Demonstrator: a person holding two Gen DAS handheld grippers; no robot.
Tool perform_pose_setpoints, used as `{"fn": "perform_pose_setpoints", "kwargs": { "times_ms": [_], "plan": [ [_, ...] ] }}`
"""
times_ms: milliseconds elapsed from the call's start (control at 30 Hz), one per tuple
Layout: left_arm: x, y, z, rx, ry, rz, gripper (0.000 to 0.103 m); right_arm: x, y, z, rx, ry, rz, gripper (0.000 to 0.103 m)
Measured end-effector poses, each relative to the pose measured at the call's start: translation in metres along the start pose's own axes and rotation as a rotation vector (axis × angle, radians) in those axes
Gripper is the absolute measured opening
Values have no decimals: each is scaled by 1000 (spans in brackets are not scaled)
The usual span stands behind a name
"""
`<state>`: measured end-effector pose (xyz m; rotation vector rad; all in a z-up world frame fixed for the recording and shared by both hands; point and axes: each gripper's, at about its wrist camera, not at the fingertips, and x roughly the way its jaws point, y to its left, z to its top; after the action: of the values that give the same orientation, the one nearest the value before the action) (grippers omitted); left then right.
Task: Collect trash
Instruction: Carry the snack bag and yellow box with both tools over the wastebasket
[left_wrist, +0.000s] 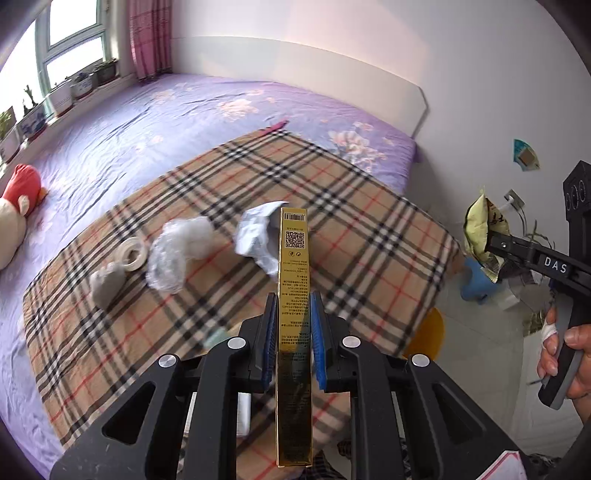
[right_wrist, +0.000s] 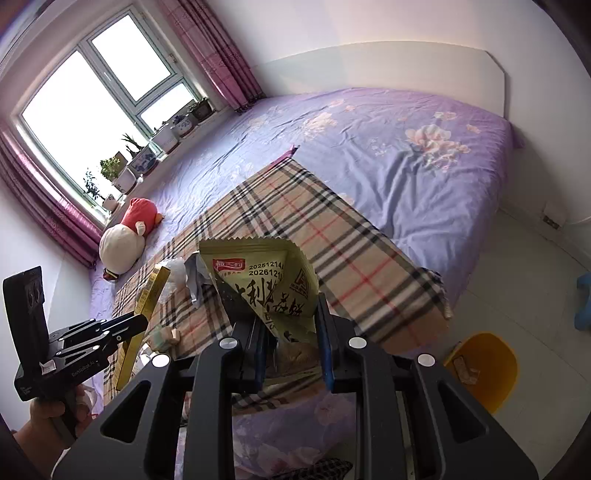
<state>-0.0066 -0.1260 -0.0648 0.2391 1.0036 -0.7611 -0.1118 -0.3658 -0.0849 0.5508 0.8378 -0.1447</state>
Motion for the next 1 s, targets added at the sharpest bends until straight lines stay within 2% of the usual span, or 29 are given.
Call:
{"fn": "perform_pose_setpoints", "kwargs": {
  "times_ms": [200, 367, 567, 767, 1000],
  "plan": [
    [17, -87, 5, 164, 37, -138, 18, -36, -58, -30, 78, -6, -74, 25],
    [39, -161, -4, 299, 93, -242, 18, -66, -114, -56, 163, -3, -143, 25],
    [87, -231, -18, 417, 192, -314, 18, -84, -178, -87, 249, 16, -204, 25],
    [159, -277, -37, 481, 319, -336, 18, -61, -239, -115, 294, 87, -230, 25],
    [246, -314, -51, 511, 450, -319, 18, 6, -298, -145, 284, 233, -231, 25]
  ]
}}
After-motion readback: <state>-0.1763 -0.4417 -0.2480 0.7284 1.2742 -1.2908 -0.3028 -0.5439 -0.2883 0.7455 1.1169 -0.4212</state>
